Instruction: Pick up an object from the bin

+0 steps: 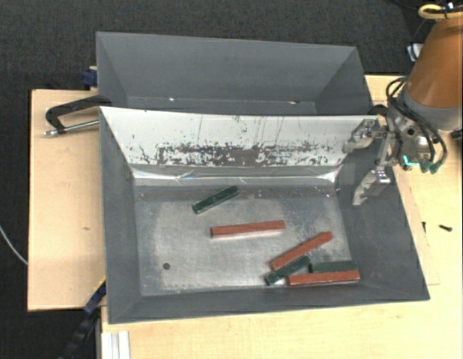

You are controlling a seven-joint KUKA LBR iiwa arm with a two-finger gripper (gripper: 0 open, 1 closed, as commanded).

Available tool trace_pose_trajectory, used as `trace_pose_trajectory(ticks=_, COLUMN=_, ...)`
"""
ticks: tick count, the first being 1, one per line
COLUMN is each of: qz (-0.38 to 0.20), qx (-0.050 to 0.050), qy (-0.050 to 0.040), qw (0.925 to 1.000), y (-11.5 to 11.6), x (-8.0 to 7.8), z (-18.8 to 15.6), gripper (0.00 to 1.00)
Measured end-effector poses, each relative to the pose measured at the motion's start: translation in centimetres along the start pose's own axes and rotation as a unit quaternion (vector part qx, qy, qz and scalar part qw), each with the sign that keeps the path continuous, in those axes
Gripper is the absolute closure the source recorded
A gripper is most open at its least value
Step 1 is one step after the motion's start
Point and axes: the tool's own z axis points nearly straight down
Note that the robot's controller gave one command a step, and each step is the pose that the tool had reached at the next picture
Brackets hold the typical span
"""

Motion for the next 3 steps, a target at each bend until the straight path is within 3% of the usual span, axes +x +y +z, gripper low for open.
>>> trace_pose_trajectory(ticks=1, qz=-0.001, qx=0.001, qy=-0.0041, qw=1.0000, y=0.1, x=-0.2, z=-0.4, gripper=0.00)
trace_pose_trajectory(ticks=2, qz=-0.030, qx=0.002, qy=-0.0064, qw=0.9995, y=2.0, x=2.3, z=4.4, gripper=0.00)
trace_pose_trajectory(ticks=3, qz=-0.044, qx=0.001, qy=-0.0054, qw=0.9990, y=2.1, x=1.8, z=10.3, gripper=0.00)
